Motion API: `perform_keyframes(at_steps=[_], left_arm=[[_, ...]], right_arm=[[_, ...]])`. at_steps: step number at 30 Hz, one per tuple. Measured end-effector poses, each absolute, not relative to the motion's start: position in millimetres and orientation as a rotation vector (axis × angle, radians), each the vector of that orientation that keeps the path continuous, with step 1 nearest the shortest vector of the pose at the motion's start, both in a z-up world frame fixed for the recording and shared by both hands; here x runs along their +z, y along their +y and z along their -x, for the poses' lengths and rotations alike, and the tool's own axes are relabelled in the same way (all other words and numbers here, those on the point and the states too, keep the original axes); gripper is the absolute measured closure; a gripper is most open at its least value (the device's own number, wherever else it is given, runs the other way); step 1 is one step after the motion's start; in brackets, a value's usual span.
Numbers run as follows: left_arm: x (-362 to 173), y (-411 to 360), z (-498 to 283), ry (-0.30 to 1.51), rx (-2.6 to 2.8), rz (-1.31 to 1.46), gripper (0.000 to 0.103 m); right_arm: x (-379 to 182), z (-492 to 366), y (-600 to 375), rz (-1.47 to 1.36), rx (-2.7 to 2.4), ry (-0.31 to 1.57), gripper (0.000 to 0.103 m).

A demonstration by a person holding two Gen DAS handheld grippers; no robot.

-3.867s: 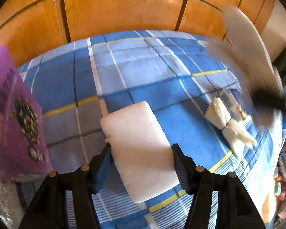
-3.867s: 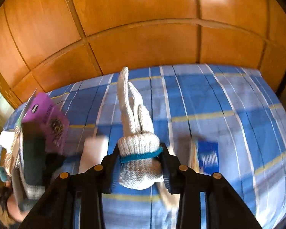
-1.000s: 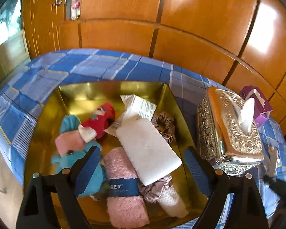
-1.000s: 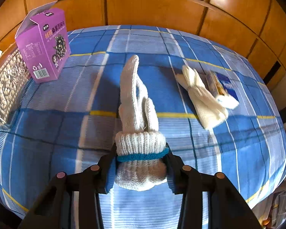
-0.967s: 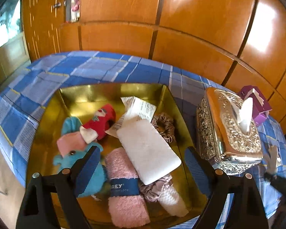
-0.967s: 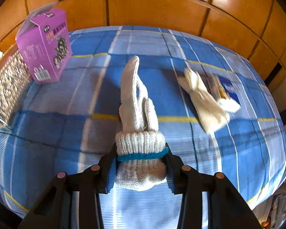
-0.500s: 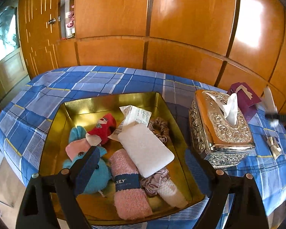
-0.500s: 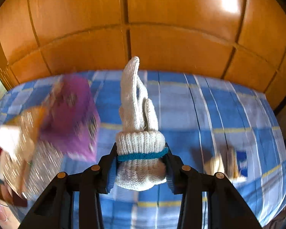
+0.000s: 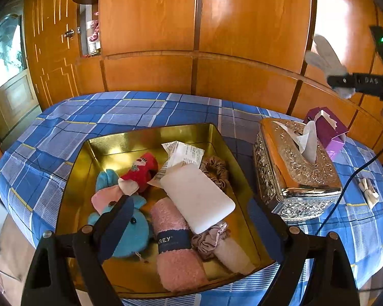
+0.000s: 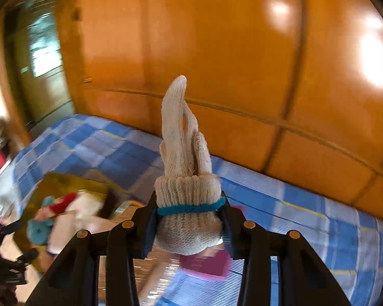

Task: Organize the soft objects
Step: 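Carry the white sock over the gold tray and lower it with the right tool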

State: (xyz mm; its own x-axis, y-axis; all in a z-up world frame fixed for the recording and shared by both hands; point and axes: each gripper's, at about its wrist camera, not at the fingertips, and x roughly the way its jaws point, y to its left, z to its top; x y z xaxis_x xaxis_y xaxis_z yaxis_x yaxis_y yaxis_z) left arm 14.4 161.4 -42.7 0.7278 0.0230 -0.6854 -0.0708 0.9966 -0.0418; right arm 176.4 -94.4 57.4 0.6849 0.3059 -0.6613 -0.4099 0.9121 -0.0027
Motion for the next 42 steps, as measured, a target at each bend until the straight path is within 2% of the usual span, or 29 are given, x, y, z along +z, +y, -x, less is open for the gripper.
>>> perform_keyframes(at_steps=[6,14,26,33,39,42], left_arm=[[-45,168,-12,0.754,0.070,0.073,0.012],[-47,182,-7,0.743,0.125,0.092,0.012],[-39,262,11,0.682,0.366,0.204,0.012],[-43,262,11,0.684,0.355,0.205,0.012],[-47,254,7,0.698,0.340,0.196,0.012],[-49,253,7,0.702,0.337,0.196,0.012]], right_arm=[[49,-145,-44,0.222,0.555,0.754,0.061],[23,-108,-8,0.156,0.655,0.845,0.061],[-23,-78,73,0.154,0.763,0.938,0.061],[-61,-84,103,0.216,0.709,0.975,0.057],[-61,-78,96,0.241,0.691,0.936,0.054],[-54,-73,89,0.238,0.689,0.907,0.042]])
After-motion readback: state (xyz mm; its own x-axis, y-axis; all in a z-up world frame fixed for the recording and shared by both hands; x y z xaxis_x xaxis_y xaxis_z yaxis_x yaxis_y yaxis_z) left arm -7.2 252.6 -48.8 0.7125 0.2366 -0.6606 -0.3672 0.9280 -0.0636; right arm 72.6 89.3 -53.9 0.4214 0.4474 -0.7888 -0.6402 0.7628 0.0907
